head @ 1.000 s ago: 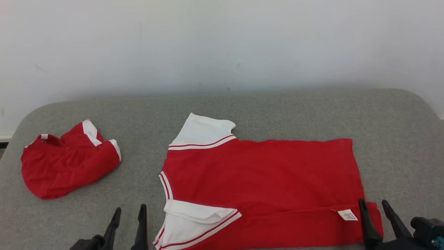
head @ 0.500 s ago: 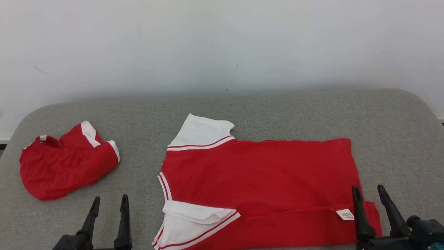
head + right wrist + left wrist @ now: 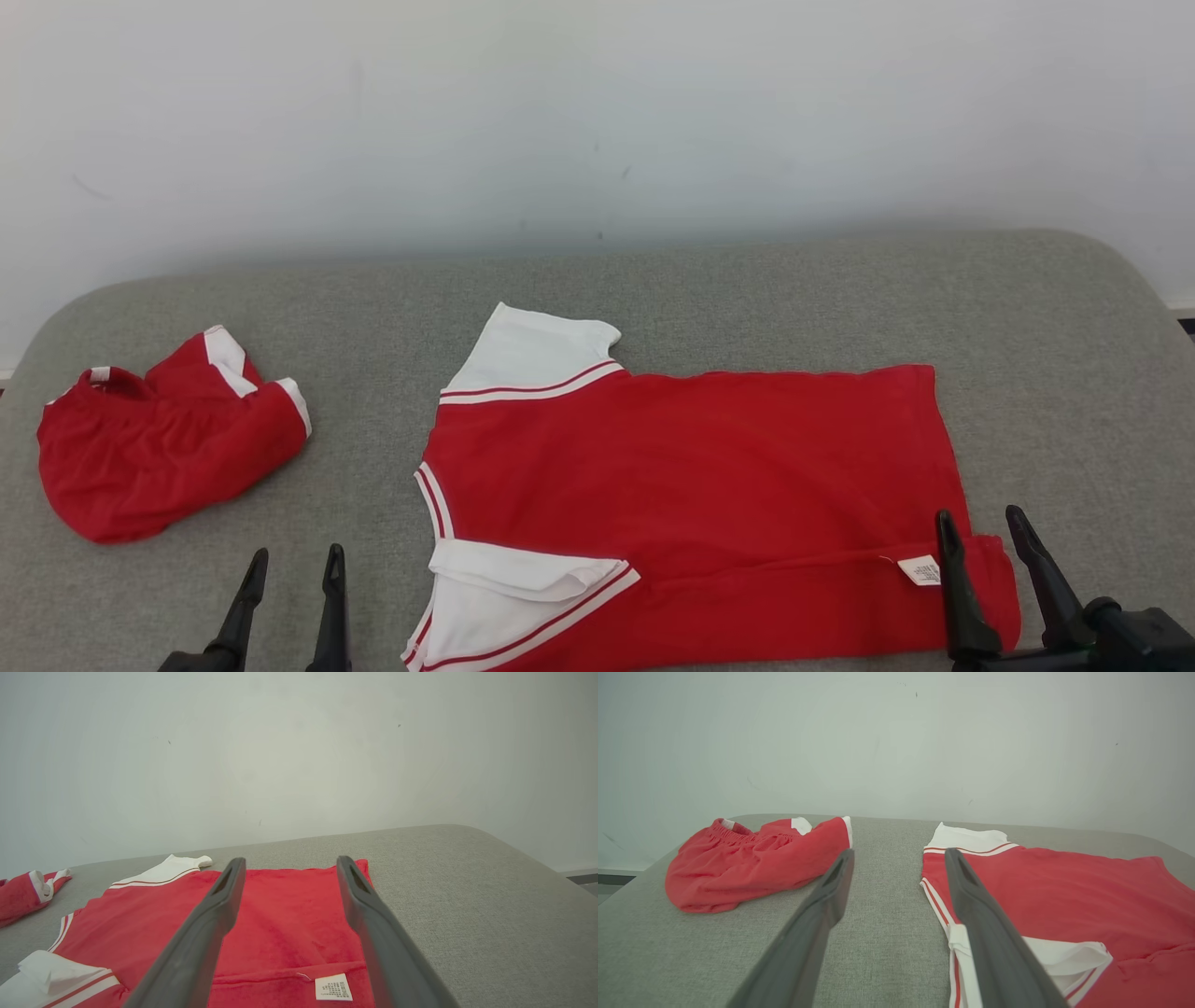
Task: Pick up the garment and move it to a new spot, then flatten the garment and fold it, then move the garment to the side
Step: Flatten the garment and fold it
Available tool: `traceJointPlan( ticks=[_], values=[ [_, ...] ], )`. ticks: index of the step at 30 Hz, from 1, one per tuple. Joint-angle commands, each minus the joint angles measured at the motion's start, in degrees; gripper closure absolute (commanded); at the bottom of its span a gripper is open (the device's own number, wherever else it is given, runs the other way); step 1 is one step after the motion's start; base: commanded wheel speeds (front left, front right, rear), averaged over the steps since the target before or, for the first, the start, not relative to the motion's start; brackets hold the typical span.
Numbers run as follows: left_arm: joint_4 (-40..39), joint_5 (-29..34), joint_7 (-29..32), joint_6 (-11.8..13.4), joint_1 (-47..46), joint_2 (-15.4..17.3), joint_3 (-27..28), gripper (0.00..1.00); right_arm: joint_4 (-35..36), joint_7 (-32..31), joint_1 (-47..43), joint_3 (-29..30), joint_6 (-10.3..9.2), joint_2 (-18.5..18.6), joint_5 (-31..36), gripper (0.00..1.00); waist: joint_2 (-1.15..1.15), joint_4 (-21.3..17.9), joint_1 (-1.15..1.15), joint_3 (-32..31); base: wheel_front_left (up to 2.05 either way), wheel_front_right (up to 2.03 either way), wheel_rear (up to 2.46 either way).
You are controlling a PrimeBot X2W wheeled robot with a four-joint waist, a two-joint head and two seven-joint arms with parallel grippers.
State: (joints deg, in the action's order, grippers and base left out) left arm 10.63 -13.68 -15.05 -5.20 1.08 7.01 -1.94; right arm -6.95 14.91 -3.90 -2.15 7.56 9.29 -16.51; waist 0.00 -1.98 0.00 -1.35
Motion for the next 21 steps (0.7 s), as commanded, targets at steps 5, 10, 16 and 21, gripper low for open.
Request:
traceJointPlan(
  ticks=[5,10,16,21],
  values=[
    [0.61,0.57,-0.18,-0.75,0.84,-0.46,1.04,0.0,-0.4,0.3,-0.41,0.06,-0.16,-0.11,0.26,0.0,0.0,0.03,0.0,0.12,0.0,0.0,0.0],
    [0.55,1.24,-0.18,-1.22,1.14,-0.95,1.81,0.0,-0.88,0.32,0.28,-0.27,-0.16,0.16,0.02,0.0,0.0,-0.11,0.0,0.26,0.0,0.0,0.0],
    [1.43,1.5,-0.18,-1.83,-0.91,-0.29,2.12,0.0,-2.22,0.32,1.74,1.29,-0.16,-0.52,-1.23,0.0,0.0,-0.49,0.0,0.81,0.0,0.0,0.0],
    [3.71,1.53,-0.17,-2.12,-4.71,2.18,0.6,0.0,-4.88,-0.68,4.71,1.87,-0.16,0.72,-1.08,0.0,0.0,-1.16,0.0,1.96,0.0,0.0,0.0]
  ],
)
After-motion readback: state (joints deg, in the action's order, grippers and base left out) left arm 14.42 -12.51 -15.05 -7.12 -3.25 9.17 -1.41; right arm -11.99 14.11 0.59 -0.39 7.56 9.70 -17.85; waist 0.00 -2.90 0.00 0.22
